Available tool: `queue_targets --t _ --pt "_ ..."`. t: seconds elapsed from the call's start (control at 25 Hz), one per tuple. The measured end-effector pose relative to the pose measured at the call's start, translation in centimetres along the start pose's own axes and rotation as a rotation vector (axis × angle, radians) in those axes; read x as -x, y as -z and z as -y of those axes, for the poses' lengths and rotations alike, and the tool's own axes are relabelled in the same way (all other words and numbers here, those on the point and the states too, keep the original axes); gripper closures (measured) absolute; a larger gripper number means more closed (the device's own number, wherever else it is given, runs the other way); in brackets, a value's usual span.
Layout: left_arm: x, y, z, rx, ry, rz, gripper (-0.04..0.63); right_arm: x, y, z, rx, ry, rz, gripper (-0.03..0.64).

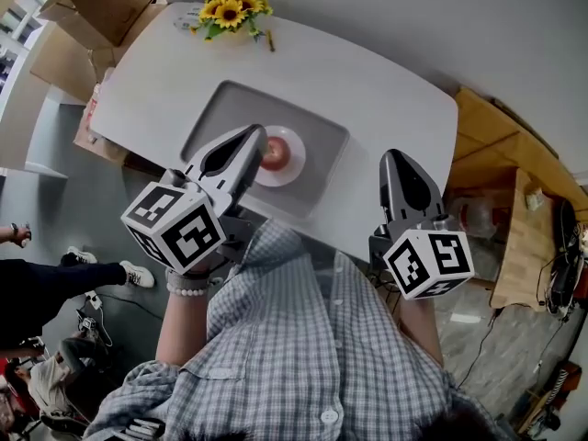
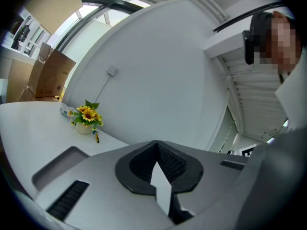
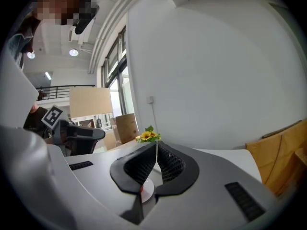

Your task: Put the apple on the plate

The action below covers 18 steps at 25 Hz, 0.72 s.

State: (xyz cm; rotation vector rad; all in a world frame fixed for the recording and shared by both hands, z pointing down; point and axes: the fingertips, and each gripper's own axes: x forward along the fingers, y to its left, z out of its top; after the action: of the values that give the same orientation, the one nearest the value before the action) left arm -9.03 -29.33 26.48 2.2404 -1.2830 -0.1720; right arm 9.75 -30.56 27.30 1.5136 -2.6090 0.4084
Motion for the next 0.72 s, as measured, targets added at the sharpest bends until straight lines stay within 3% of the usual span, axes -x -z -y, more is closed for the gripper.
queue_targets --t 0.72 --pt "-0.7 1.3 -0.6 0.022 0.008 -0.042 0.584 -0.2 1.4 -0.4 -0.008 0.001 -0.047 0.591"
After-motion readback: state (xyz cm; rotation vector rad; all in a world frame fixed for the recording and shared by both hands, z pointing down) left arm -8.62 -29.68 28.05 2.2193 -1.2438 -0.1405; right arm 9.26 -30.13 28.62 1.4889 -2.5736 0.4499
